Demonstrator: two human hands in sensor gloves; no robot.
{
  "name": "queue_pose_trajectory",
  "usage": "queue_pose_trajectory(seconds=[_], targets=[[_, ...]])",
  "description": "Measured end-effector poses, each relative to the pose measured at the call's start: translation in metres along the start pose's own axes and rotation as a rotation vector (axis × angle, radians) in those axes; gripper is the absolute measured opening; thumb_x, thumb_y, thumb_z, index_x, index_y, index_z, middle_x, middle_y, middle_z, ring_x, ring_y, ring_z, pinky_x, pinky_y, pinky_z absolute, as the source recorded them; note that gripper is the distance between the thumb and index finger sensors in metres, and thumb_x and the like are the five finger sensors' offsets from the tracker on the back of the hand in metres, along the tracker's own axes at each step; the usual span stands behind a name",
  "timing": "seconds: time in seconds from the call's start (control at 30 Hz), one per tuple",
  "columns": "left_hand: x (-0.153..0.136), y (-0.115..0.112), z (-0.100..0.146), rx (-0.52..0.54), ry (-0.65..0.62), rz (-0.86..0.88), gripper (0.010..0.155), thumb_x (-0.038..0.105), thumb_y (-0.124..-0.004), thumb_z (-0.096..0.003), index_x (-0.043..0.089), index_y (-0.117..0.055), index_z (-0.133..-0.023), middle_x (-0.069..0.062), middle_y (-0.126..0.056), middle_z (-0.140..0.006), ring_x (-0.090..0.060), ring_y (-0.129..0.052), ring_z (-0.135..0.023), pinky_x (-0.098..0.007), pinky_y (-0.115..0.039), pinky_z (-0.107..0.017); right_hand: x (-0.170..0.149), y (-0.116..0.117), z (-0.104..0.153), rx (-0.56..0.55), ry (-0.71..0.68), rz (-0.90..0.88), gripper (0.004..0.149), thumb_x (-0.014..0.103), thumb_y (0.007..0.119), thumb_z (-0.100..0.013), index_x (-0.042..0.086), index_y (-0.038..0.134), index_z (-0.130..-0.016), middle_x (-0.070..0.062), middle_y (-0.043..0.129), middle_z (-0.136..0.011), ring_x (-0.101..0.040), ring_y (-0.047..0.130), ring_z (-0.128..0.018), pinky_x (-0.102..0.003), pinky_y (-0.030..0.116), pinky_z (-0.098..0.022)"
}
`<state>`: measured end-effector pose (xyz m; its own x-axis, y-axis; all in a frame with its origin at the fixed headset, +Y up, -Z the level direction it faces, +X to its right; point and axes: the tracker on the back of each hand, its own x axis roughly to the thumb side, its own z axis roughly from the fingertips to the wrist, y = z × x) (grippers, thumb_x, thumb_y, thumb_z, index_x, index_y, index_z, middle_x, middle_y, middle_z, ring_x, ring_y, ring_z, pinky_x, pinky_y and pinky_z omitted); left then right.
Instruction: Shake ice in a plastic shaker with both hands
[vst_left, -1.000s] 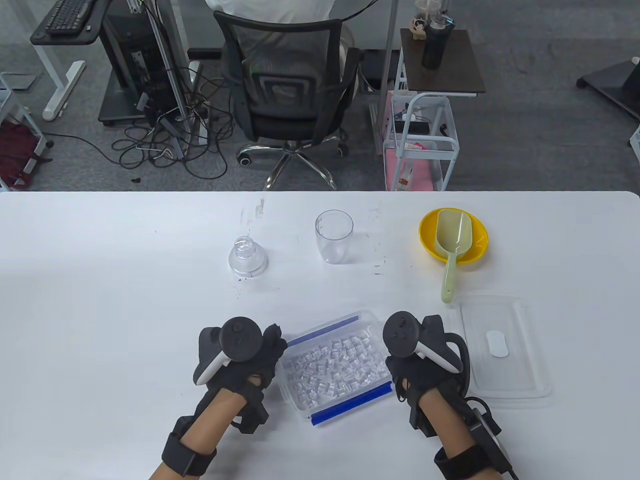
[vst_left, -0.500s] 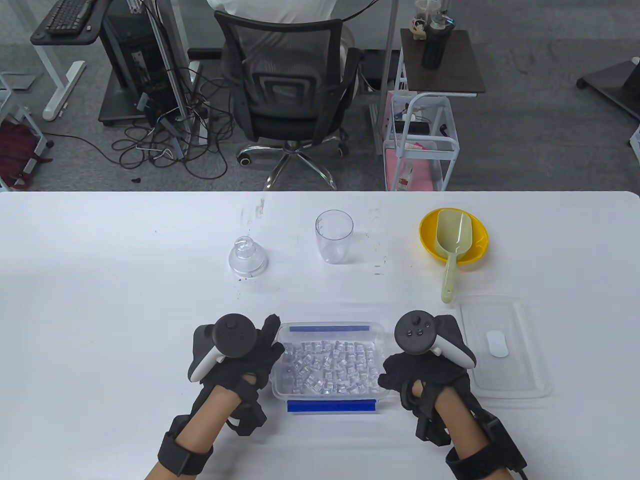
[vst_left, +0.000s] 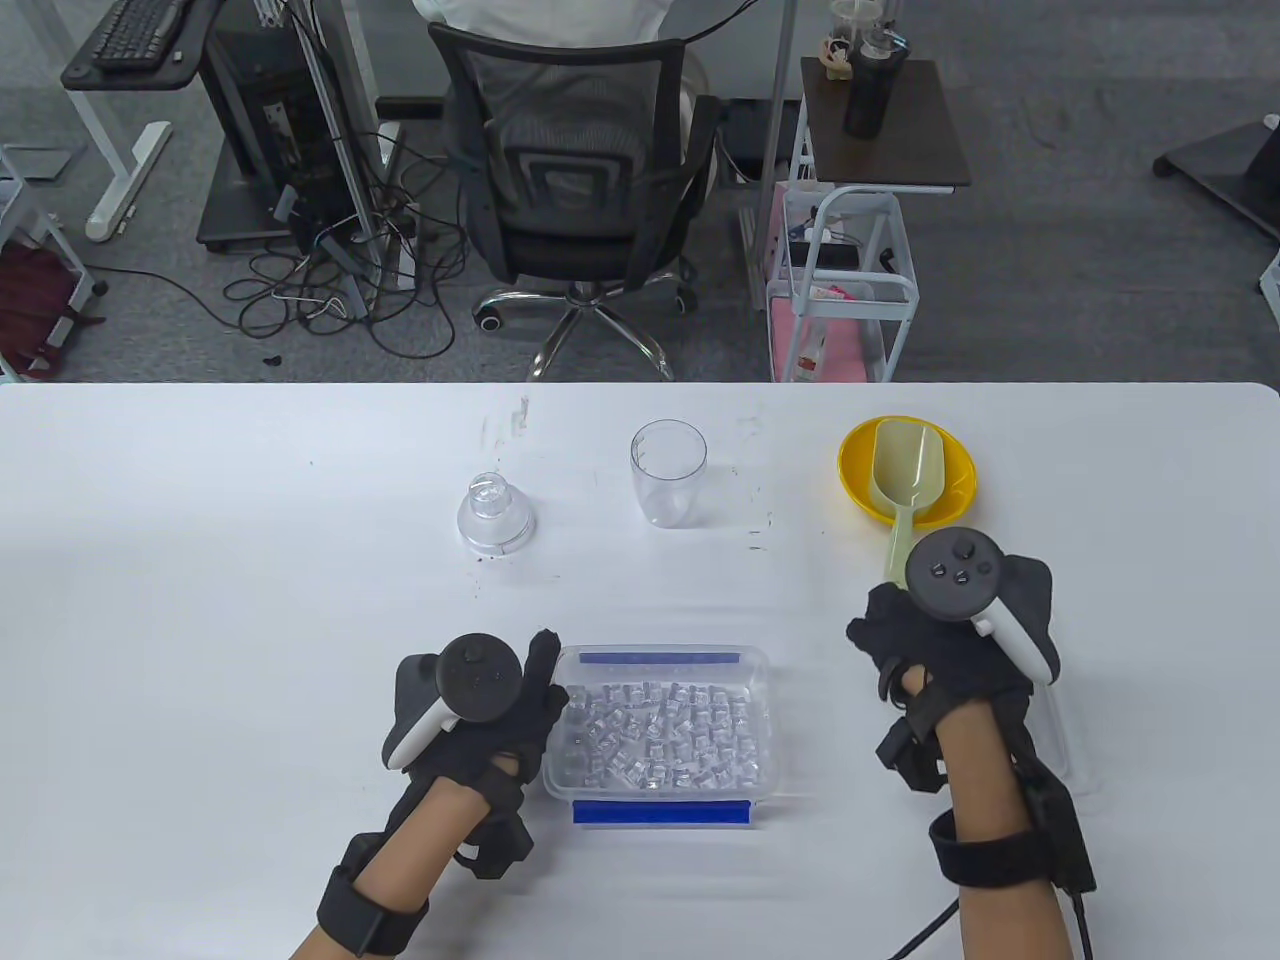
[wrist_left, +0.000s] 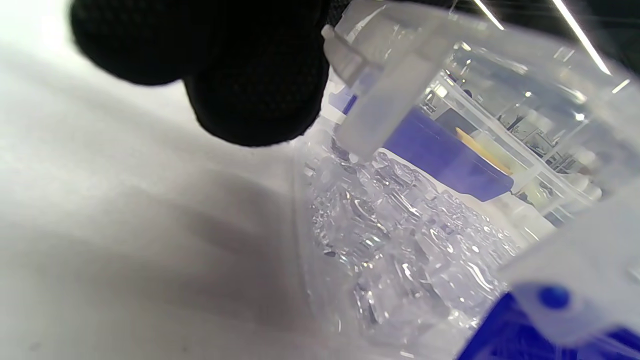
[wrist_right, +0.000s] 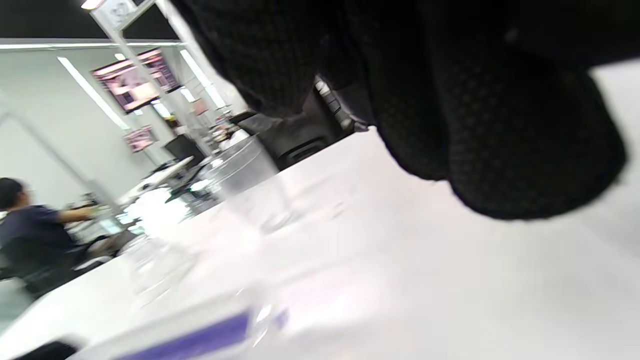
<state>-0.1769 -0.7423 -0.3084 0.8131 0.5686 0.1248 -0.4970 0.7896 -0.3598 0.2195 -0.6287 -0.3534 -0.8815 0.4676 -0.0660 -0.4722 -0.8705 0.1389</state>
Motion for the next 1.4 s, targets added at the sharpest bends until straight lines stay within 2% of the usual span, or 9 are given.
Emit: queue_pose_trajectory(seconds=[0.2,0.4,0.57,0.7,0.8,0.97,1.07,1.23,1.4], targets=[[0.003,-0.001,0.001,0.019,0.005,-0.027,0.065,0.034,-0.056,-0.0565,0.009,-0.037,-0.113,-0.022,-0.091,-0.069,-0.024,-0.098,-0.036,-0.034,-0.085,-0.027,-0.013,-0.010,-0.046,-0.072,0.164,0.021,0.053,0.025,0.082,-0.047,-0.017,0.080,-0.079,-0.033,0.098,-0.051,-0.043,0.099,-0.025,-0.041,0.084,-0.012],[0.008,-0.002,0.002,0.037,0.014,-0.085,0.064,0.034,-0.056,-0.0567,0.008,-0.038,-0.113,-0.023,-0.091,-0.068,-0.024,-0.098,-0.036,-0.034,-0.085,-0.026,-0.020,0.015,-0.093,-0.237,0.346,0.362,0.051,0.029,0.081,-0.045,-0.010,0.084,-0.078,-0.026,0.101,-0.049,-0.036,0.100,-0.023,-0.036,0.084,-0.011],[0.009,-0.003,0.002,0.046,0.013,-0.100,0.064,0.033,-0.056,-0.0567,0.007,-0.038,-0.112,-0.023,-0.091,-0.068,-0.024,-0.098,-0.035,-0.034,-0.085,-0.026,-0.031,0.033,-0.109,-0.253,0.423,0.425,0.070,0.048,0.080,-0.040,-0.009,0.082,-0.081,-0.025,0.102,-0.052,-0.034,0.100,-0.023,-0.033,0.083,-0.010],[0.009,-0.003,0.002,0.048,0.012,-0.103,0.064,0.033,-0.056,-0.0567,0.007,-0.038,-0.112,-0.023,-0.092,-0.067,-0.024,-0.098,-0.035,-0.034,-0.085,-0.026,-0.040,0.042,-0.118,-0.259,0.491,0.481,0.077,0.056,0.083,-0.037,-0.007,0.084,-0.083,-0.026,0.100,-0.060,-0.034,0.099,-0.028,-0.033,0.083,-0.012],[0.011,-0.004,0.002,0.060,0.013,-0.126,0.064,0.033,-0.056,-0.0567,0.007,-0.039,-0.112,-0.023,-0.092,-0.067,-0.024,-0.098,-0.035,-0.034,-0.085,-0.026,-0.042,0.048,-0.122,-0.309,0.523,0.545,0.078,0.060,0.084,-0.034,-0.004,0.090,-0.078,-0.025,0.099,-0.059,-0.031,0.100,-0.027,-0.032,0.084,-0.015],[0.013,-0.004,0.003,0.070,0.014,-0.155,0.064,0.033,-0.056,-0.0566,0.006,-0.040,-0.112,-0.023,-0.092,-0.066,-0.024,-0.098,-0.034,-0.034,-0.085,-0.025,-0.044,0.055,-0.125,-0.299,0.524,0.545,0.075,0.061,0.083,-0.036,-0.003,0.090,-0.075,-0.019,0.098,-0.053,-0.028,0.100,-0.027,-0.030,0.085,-0.016],[0.012,-0.004,0.003,0.070,0.012,-0.148,0.064,0.033,-0.056,-0.0566,0.006,-0.040,-0.112,-0.023,-0.092,-0.066,-0.024,-0.098,-0.034,-0.034,-0.085,-0.025,-0.047,0.056,-0.124,-0.331,0.493,0.504,0.065,0.054,0.085,-0.036,-0.002,0.092,-0.070,-0.016,0.099,-0.049,-0.025,0.099,-0.023,-0.029,0.084,-0.013],[0.012,-0.004,0.003,0.072,0.011,-0.151,0.064,0.033,-0.056,-0.0566,0.006,-0.040,-0.112,-0.023,-0.092,-0.066,-0.024,-0.098,-0.034,-0.034,-0.085,-0.025,-0.046,0.042,-0.104,-0.446,0.441,0.472,0.062,0.053,0.084,-0.037,-0.001,0.092,-0.066,-0.013,0.099,-0.044,-0.021,0.099,-0.019,-0.025,0.084,-0.009],[0.012,-0.004,0.003,0.070,0.009,-0.146,0.064,0.033,-0.056,-0.0567,0.006,-0.040,-0.112,-0.023,-0.092,-0.066,-0.024,-0.098,-0.034,-0.034,-0.085,-0.025,-0.030,0.015,-0.066,-0.554,0.301,0.376,0.061,0.049,0.082,-0.041,-0.003,0.088,-0.073,-0.016,0.096,-0.053,-0.027,0.099,-0.028,-0.032,0.084,-0.017]])
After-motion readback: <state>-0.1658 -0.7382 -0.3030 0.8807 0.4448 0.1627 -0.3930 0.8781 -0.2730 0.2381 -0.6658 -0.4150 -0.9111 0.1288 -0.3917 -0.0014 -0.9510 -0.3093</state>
